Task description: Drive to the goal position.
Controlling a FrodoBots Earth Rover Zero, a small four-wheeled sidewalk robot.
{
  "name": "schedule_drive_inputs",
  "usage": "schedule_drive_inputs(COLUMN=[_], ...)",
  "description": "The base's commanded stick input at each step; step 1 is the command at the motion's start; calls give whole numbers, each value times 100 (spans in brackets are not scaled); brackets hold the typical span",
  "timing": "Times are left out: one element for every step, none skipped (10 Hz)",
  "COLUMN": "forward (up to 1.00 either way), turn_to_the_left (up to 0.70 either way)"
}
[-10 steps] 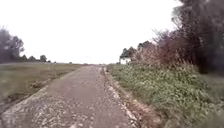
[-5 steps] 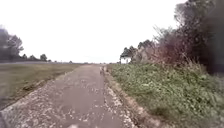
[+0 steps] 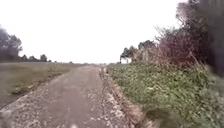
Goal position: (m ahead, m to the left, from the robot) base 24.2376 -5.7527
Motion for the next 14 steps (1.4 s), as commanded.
schedule_drive_inputs(forward=[64,64,65,68,70,70,70,70,70,70,70,70,70,70], turn_to_the_left=[0,0,0,0,9,18,27,35,35,35,35,35,35,35])
